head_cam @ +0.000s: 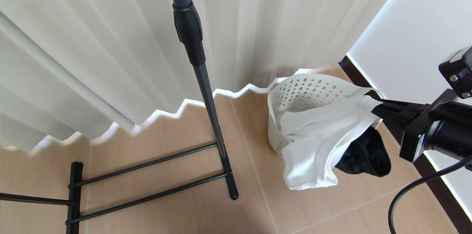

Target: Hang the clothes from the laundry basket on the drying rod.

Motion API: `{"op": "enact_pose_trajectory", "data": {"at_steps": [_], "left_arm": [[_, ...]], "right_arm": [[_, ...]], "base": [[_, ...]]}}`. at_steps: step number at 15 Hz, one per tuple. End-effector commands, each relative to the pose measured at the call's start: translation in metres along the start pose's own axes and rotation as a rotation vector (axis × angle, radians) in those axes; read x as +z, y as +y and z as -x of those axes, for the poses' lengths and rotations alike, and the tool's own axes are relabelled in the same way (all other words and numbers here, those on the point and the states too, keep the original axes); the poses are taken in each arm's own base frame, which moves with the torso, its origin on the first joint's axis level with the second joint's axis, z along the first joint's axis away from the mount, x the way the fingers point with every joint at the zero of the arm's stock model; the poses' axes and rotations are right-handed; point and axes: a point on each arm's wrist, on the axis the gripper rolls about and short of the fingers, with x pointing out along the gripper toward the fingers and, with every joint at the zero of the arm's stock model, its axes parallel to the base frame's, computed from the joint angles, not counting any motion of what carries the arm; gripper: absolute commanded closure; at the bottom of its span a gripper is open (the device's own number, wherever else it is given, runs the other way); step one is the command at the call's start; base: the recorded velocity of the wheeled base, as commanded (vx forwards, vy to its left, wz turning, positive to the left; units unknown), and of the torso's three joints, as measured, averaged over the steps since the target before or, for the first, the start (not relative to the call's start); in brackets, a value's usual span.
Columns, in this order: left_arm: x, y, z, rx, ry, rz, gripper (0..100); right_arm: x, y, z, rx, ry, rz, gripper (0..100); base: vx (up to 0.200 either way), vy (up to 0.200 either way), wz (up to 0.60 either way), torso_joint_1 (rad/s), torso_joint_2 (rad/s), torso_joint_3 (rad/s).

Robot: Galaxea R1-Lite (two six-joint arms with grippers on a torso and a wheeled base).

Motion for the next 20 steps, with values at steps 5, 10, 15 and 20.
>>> {"op": "enact_pose_trajectory", "data": {"at_steps": [5, 10, 15, 20], "left_arm": [[0.0, 0.0, 0.0, 0.001, 0.0, 0.002, 0], [0.0, 0.0, 0.0, 0.001, 0.0, 0.0, 0], [0.0, 0.0, 0.0, 0.001, 0.0, 0.002, 0], [0.0, 0.0, 0.0, 0.001, 0.0, 0.002, 0]], "right_arm": [[-0.002, 0.001, -0.002, 0.004, 0.011, 0.0, 100], [-0.005, 0.001, -0.005, 0.006, 0.026, 0.0, 100], [-0.007, 0.002, -0.007, 0.012, 0.036, -0.001, 100], [-0.009, 0.002, -0.012, 0.016, 0.047, -0.002, 100]], "base": [[0.0, 0.0, 0.0, -0.002, 0.0, 0.201], [0.0, 0.0, 0.0, 0.003, 0.0, 0.2], [0.0, 0.0, 0.0, 0.005, 0.0, 0.202], [0.0, 0.0, 0.0, 0.004, 0.0, 0.209]]}}
